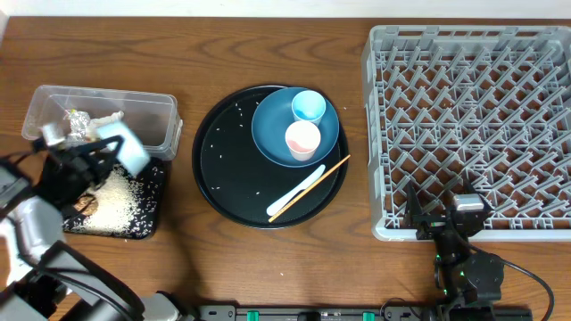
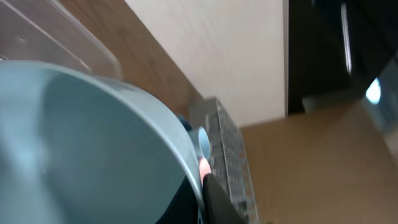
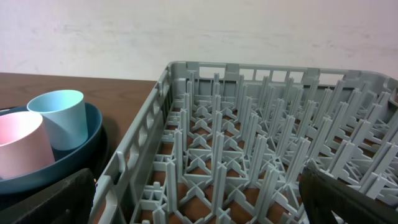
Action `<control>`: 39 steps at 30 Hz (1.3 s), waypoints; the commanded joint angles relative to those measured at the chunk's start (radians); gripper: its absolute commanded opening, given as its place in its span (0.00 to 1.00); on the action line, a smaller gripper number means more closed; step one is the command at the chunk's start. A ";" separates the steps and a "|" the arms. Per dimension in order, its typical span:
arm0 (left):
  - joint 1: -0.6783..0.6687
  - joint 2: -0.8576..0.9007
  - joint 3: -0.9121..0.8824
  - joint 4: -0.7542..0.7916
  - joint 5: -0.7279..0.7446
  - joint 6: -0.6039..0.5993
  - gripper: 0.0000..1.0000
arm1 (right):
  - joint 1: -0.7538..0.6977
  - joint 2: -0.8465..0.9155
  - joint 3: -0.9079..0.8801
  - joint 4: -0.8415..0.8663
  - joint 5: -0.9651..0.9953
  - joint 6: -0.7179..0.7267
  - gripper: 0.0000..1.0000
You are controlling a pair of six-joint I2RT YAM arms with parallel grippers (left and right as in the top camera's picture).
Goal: Sort waste into correct bins and load items into the dishwasher rack
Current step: 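Carry the empty bowl back and set it on the round tray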
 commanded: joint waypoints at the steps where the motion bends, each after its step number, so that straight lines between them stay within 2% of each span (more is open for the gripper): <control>1: -0.090 -0.074 0.000 -0.003 -0.107 -0.013 0.06 | 0.006 -0.004 -0.001 -0.004 0.010 -0.008 0.99; 6: -0.230 -0.194 0.000 -0.035 -0.299 -0.031 0.06 | 0.006 -0.004 -0.001 -0.004 0.010 -0.008 0.99; 11: -0.419 -0.274 0.000 -0.129 -0.576 -0.026 0.06 | 0.006 -0.004 -0.001 -0.004 0.010 -0.008 0.99; 23: -0.925 -0.216 0.000 -0.156 -1.141 -0.024 0.06 | 0.006 -0.004 -0.001 -0.004 0.010 -0.008 0.99; 27: -1.009 -0.158 0.000 -0.156 -1.238 -0.024 0.06 | 0.006 -0.004 -0.001 -0.004 0.010 -0.008 0.99; 36: -1.066 -0.010 0.000 -0.122 -1.241 -0.024 0.07 | 0.006 -0.004 -0.001 -0.004 0.010 -0.008 0.99; 38: -1.066 -0.008 0.000 -0.121 -1.238 -0.024 0.17 | 0.006 -0.004 -0.001 -0.004 0.010 -0.008 0.99; 39: -1.066 -0.012 0.001 -0.118 -1.236 -0.024 0.27 | 0.006 -0.004 -0.001 -0.004 0.010 -0.008 0.99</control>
